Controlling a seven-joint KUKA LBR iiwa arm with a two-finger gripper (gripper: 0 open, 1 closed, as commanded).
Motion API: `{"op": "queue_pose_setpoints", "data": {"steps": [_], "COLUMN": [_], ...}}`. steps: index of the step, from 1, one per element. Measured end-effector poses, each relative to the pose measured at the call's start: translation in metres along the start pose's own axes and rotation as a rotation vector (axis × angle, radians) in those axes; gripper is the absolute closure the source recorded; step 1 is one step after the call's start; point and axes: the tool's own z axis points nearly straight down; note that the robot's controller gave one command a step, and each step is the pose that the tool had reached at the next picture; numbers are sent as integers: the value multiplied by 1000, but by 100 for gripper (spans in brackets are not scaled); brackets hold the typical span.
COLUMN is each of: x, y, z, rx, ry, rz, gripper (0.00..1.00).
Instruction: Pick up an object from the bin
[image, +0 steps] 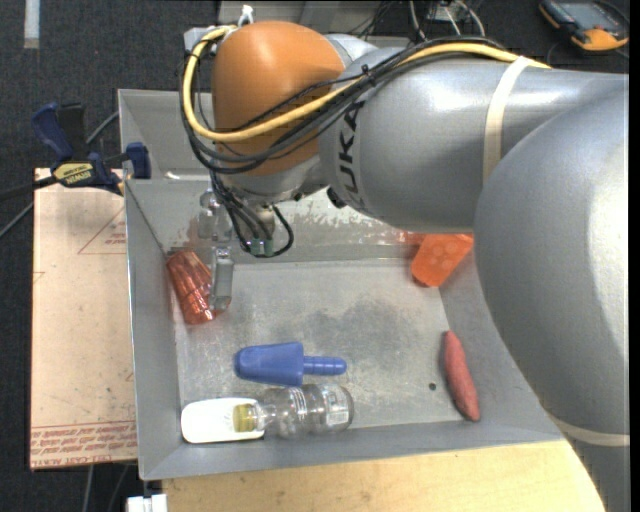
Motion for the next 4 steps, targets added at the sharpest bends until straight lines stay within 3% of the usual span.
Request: {"op": "queue_pose_setpoints", "data": {"steps": [1, 2, 3, 4], "x": [-2, -14, -12, -18], "y": [-2, 7, 6, 3], "z": [-6, 131, 126, 126], "rx": [-2, -6, -4, -8], "ry": [-8, -11, -9, -14], "rz": [5, 126, 112, 177], "gripper": [0, 0, 0, 0]}}
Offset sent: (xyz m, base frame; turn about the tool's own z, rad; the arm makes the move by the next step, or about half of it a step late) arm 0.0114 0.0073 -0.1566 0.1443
